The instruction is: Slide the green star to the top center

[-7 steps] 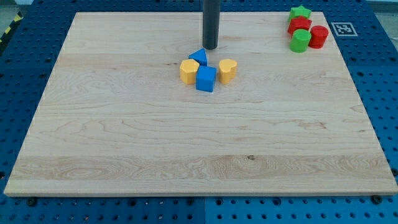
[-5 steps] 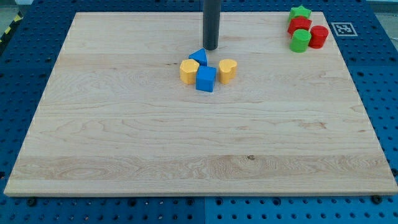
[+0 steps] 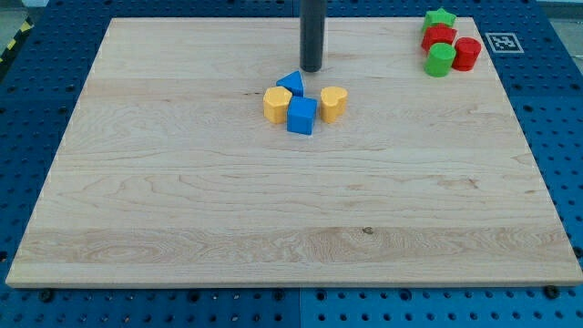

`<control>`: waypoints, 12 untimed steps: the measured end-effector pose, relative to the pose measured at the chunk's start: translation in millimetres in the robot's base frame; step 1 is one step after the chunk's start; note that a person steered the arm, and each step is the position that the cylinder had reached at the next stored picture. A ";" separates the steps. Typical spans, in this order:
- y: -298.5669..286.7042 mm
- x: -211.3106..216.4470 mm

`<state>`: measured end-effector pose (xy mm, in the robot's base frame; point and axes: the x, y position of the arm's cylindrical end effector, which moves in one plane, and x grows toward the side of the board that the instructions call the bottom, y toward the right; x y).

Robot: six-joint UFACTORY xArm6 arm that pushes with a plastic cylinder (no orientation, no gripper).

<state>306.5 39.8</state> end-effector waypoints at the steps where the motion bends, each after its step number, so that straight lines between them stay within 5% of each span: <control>1: 77.8 5.8; 3: 205.8 77.1; 5: 305.4 40.3; 8: 221.7 -113.7; 12: 200.0 -78.7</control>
<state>227.9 239.8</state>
